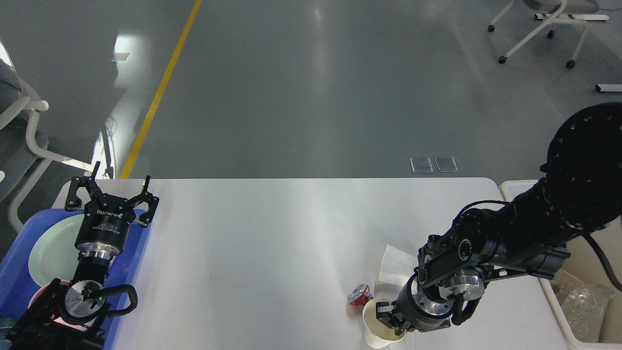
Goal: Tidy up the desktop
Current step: 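Lower the right gripper onto the upright white paper cup, then grasp the paper cup and lift it toward the white bin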
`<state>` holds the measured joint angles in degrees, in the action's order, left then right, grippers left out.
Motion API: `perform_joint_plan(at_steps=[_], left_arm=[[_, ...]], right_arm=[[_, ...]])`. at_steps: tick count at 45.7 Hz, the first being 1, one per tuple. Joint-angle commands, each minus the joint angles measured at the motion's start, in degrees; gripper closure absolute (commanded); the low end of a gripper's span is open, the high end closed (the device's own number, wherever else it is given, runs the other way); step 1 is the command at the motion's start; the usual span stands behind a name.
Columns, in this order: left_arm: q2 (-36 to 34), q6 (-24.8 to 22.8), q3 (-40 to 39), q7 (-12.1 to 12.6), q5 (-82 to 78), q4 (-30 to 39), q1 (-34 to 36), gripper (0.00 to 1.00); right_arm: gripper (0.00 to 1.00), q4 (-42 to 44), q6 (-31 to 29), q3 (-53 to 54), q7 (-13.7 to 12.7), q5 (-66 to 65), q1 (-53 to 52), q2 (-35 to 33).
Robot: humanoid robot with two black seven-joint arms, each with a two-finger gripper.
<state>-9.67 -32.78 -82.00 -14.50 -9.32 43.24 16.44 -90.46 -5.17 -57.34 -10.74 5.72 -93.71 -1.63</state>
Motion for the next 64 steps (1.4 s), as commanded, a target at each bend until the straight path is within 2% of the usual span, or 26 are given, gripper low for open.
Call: perform_joint_plan(at_steps=[1, 10, 23, 33, 50, 58, 64], left_arm=[[0.0, 0.0, 0.0, 0.0, 0.0, 0.0, 0.0, 0.03], [0.0, 0.0, 0.0, 0.0, 0.0, 0.0, 0.0, 0.03], [0.0, 0.0, 0.0, 0.0, 0.0, 0.0, 0.0, 0.03], [0.0, 0.0, 0.0, 0.0, 0.0, 0.0, 0.0, 0.03], [0.0, 0.0, 0.0, 0.0, 0.0, 0.0, 0.0, 0.03], [0.0, 0.0, 0.0, 0.0, 0.0, 0.0, 0.0, 0.03], [0.0, 0.0, 0.0, 0.0, 0.0, 0.0, 0.0, 0.03]], right_arm=[[1.0, -2.2, -5.9, 0.0, 0.2, 1.1, -6.0, -3.0], [1.0, -3.2, -23.6, 0.0, 0.3, 3.4, -18.9, -7.6], [1.0, -5.0, -36.4, -2.7, 0.0, 5.8, -38.4, -16.7], [1.0, -6.6, -36.3, -9.8, 0.0, 8.6, -48.1, -17.1], [1.0, -6.3, -35.4, -12.2, 0.1, 8.6, -47.8, -17.0], [1.0, -5.4, -31.0, -18.6, 0.1, 8.8, -46.4, -17.4], [1.0, -2.0, -27.3, -23.2, 0.0, 8.3, -42.1, -20.8]])
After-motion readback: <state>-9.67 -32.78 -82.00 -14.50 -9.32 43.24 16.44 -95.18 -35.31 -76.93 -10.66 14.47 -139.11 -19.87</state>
